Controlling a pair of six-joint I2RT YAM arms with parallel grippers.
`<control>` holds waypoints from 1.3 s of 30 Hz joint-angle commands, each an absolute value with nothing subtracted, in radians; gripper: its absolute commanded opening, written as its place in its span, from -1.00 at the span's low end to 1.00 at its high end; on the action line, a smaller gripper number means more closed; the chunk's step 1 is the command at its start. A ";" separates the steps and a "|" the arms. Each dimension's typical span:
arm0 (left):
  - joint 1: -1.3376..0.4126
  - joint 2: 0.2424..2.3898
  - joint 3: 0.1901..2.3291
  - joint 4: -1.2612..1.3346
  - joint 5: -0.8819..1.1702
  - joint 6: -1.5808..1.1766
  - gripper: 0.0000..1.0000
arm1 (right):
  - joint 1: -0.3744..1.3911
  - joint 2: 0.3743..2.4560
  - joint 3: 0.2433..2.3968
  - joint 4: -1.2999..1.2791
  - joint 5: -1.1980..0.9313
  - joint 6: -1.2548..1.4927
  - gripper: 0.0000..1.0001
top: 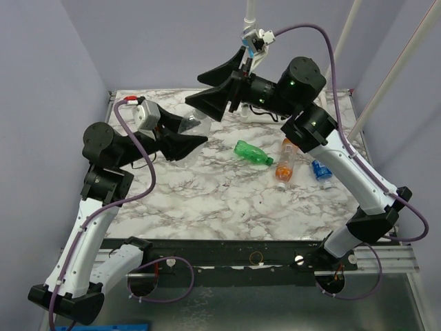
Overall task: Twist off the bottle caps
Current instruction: Unscrew the bottle cap from the plastic bottle.
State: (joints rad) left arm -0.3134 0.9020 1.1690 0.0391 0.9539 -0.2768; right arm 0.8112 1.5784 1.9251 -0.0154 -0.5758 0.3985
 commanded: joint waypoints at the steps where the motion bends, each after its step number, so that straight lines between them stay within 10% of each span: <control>1: -0.310 0.902 1.141 0.002 0.573 -0.023 -0.97 | 0.871 1.614 2.019 -0.193 -0.265 0.317 1.00; 10: -0.310 0.930 1.135 -0.041 0.419 0.016 -1.00 | 0.934 1.686 2.071 -0.194 -0.120 0.288 0.91; 23: -0.310 0.912 1.144 -0.029 0.474 -0.053 -1.00 | 0.933 1.708 2.057 -0.169 -0.061 0.323 0.17; 36: -0.310 0.910 1.160 -0.011 0.451 -0.064 -1.00 | 0.930 1.691 2.031 -0.187 -0.049 0.356 0.22; 39: -0.310 0.909 1.166 -0.011 0.454 -0.071 -1.00 | 0.927 1.678 2.011 -0.167 -0.049 0.366 -0.12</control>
